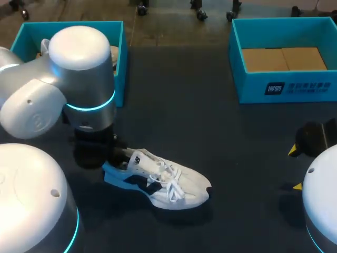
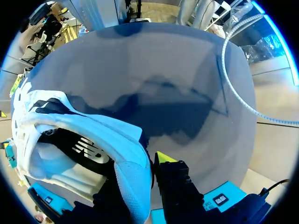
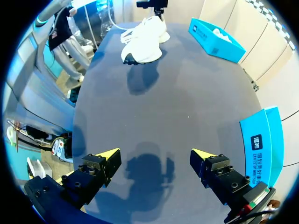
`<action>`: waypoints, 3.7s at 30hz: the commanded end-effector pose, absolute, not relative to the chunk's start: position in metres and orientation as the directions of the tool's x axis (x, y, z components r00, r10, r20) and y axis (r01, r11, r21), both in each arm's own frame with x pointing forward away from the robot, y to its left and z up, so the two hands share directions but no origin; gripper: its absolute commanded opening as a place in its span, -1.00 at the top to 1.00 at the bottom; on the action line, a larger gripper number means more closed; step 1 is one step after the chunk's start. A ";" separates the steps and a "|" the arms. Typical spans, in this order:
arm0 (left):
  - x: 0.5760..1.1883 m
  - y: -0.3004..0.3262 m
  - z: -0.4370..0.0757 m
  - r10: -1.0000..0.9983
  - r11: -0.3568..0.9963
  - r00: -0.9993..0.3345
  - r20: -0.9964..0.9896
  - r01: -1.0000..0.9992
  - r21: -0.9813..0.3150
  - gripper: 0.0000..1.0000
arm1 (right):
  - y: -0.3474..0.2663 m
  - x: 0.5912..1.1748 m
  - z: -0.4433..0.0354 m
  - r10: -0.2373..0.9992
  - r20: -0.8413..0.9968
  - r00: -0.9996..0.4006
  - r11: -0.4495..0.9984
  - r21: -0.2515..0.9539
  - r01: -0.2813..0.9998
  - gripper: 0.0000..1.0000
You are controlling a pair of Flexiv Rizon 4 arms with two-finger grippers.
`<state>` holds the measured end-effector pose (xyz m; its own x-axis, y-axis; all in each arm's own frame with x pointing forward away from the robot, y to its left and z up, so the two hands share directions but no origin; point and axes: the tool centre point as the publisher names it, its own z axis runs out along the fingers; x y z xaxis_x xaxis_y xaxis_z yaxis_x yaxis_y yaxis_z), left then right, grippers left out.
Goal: Take the shoe out of the shoebox, open the shoe tongue, remove and reinsert the insole, then place the shoe into the shoebox
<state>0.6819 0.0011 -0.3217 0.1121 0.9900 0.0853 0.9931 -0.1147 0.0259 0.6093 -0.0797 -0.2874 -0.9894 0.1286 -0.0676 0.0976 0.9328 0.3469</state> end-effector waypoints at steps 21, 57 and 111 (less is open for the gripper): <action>0.690 -0.065 -0.363 0.990 -0.114 0.113 0.081 0.993 0.017 1.00 | -0.079 0.608 -0.288 0.130 -0.071 -0.989 0.934 0.344 0.098 -1.00; 0.691 -0.109 -0.382 0.983 -0.130 0.125 0.137 0.991 0.027 -1.00 | -0.079 0.608 -0.288 0.130 -0.071 -0.989 0.934 0.344 0.098 -1.00; 0.672 0.002 -0.305 0.552 0.447 -0.830 -0.081 0.376 -0.812 -1.00 | -0.079 0.608 -0.288 0.130 -0.071 -0.989 0.934 0.344 0.098 -1.00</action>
